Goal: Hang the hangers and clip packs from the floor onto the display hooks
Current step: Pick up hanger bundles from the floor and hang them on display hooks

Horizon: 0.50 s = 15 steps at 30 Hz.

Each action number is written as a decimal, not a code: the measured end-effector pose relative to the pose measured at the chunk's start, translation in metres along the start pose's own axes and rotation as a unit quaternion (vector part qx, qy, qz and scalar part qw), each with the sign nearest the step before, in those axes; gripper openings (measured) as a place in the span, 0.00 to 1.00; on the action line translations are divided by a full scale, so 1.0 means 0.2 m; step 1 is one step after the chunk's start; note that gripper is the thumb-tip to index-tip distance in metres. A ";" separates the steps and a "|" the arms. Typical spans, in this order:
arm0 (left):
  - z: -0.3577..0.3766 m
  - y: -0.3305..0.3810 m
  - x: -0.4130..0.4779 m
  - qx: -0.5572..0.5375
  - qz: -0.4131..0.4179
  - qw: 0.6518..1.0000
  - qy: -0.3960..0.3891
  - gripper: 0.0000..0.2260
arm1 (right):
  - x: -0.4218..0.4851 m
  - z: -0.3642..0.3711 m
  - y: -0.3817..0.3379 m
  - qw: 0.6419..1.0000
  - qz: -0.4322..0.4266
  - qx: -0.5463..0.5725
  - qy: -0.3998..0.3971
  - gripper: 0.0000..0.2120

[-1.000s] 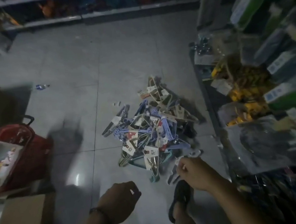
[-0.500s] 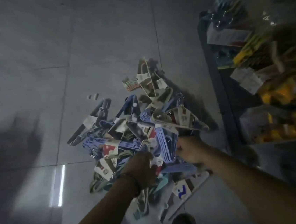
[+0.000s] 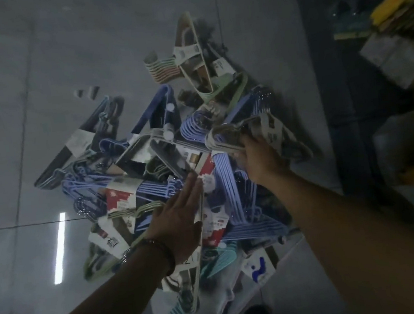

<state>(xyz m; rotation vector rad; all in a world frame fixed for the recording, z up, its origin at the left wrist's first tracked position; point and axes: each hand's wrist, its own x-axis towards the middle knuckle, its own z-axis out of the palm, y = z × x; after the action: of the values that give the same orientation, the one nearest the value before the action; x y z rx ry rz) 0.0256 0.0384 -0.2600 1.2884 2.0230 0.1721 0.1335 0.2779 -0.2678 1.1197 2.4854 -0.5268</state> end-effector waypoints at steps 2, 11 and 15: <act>0.01 0.00 0.01 -0.020 0.002 1.000 -0.002 0.47 | -0.02 -0.05 0.04 0.999 -0.031 -0.020 0.021 0.12; -0.41 0.17 -0.12 -0.445 -0.161 0.877 0.085 0.09 | -0.52 -0.42 0.08 0.980 -0.110 0.028 0.164 0.13; -0.60 0.10 -0.45 -0.640 -0.177 0.742 -0.087 0.29 | -0.87 -0.52 -0.03 0.984 -0.160 -0.015 0.074 0.16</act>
<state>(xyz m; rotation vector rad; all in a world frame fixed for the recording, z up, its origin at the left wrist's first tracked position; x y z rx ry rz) -0.0133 0.0027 -0.1185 0.0161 1.3468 1.0031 0.2183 0.2146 -0.0950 0.7745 2.8151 -0.5065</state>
